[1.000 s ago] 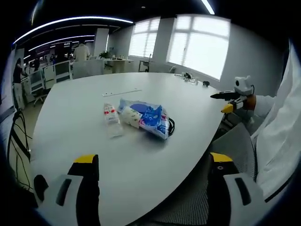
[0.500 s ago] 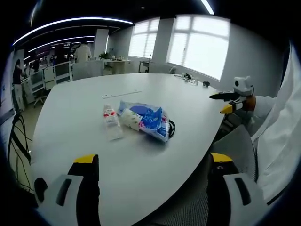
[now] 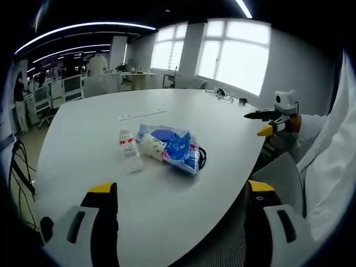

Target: Arrange the tabletop items into an orderly group along one side of the table until the central work area is clear of visible clutter.

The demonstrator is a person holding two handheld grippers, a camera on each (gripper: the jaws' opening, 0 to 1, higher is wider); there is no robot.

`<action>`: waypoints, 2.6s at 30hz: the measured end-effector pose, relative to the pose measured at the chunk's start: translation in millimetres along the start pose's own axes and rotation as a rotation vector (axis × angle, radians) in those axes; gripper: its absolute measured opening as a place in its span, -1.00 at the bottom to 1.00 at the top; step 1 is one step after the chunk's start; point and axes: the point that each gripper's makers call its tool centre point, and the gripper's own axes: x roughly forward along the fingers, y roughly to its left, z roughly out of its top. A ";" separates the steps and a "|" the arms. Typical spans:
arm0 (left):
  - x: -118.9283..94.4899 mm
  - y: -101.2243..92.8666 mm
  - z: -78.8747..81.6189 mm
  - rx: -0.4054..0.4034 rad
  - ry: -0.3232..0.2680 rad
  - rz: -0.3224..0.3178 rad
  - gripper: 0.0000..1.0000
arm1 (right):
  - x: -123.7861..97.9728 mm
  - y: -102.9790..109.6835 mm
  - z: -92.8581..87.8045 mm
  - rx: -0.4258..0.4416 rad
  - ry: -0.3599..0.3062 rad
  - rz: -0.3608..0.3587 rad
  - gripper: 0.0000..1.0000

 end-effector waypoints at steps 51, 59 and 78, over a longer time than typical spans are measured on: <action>76.5 0.4 23.2 -0.063 -0.013 -0.008 0.84 | 85.9 2.8 27.7 -0.025 -0.010 0.139 0.43; 86.0 1.6 18.6 -0.082 -0.001 -0.003 0.81 | 99.7 5.2 23.0 -0.026 0.005 0.160 0.32; 107.0 1.9 6.1 -0.122 0.022 -0.003 0.67 | 122.3 4.9 15.3 -0.016 0.038 0.182 0.13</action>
